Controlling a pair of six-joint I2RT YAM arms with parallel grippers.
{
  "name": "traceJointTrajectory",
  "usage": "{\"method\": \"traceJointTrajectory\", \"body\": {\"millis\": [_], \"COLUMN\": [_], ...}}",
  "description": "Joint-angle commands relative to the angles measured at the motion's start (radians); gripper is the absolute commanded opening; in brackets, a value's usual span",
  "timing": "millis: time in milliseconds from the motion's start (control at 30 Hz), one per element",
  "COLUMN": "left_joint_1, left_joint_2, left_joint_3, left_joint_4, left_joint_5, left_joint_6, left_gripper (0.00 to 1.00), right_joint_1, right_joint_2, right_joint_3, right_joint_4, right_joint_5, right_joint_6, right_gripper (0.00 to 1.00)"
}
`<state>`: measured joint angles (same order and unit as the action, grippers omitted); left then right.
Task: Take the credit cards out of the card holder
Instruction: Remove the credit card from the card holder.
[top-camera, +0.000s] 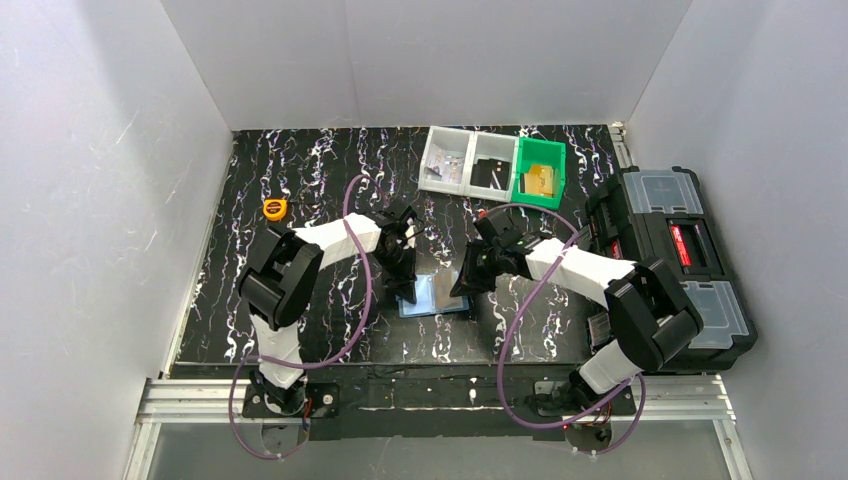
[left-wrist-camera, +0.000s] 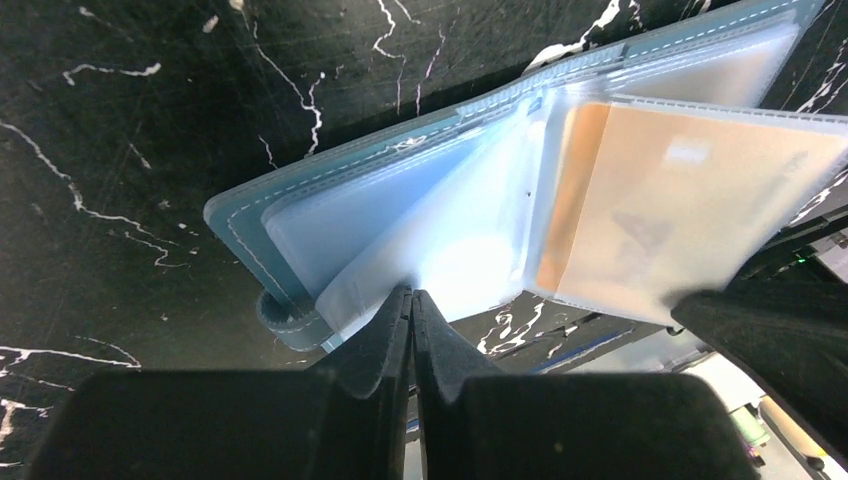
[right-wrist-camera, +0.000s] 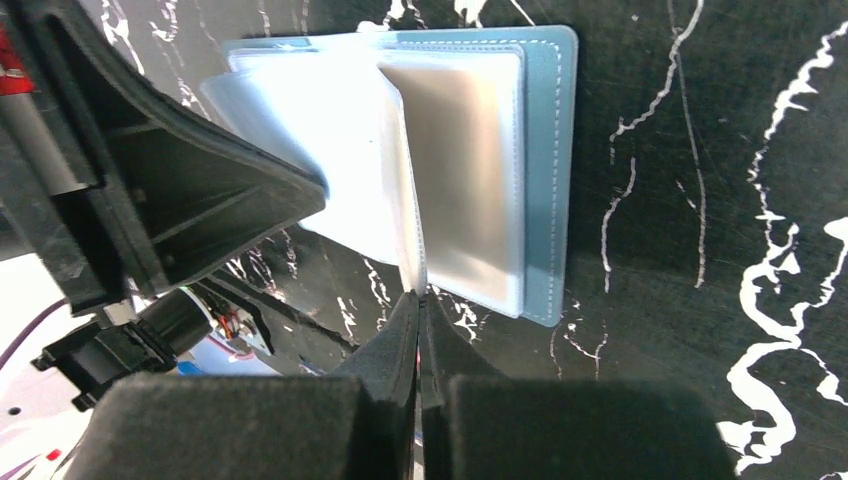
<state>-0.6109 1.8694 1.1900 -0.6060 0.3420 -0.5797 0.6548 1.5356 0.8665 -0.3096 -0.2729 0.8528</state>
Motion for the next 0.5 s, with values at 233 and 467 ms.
{"method": "traceJointTrajectory", "body": {"millis": [233, 467], "left_joint_1": [0.0, 0.002], "left_joint_2": [0.02, 0.008], "left_joint_3": [-0.03, -0.031], "left_joint_4": [0.006, 0.004], "left_joint_5": [-0.005, -0.003], "left_joint_6": [0.015, 0.018], "left_gripper": [0.01, 0.0], "right_joint_1": [0.025, 0.065], "right_joint_2": [0.05, 0.118], "right_joint_3": [0.134, 0.2], "right_joint_4": [0.02, 0.019], "right_joint_5": [-0.077, -0.09], "right_joint_6": [0.002, 0.006], "right_gripper": [0.07, 0.15]}}
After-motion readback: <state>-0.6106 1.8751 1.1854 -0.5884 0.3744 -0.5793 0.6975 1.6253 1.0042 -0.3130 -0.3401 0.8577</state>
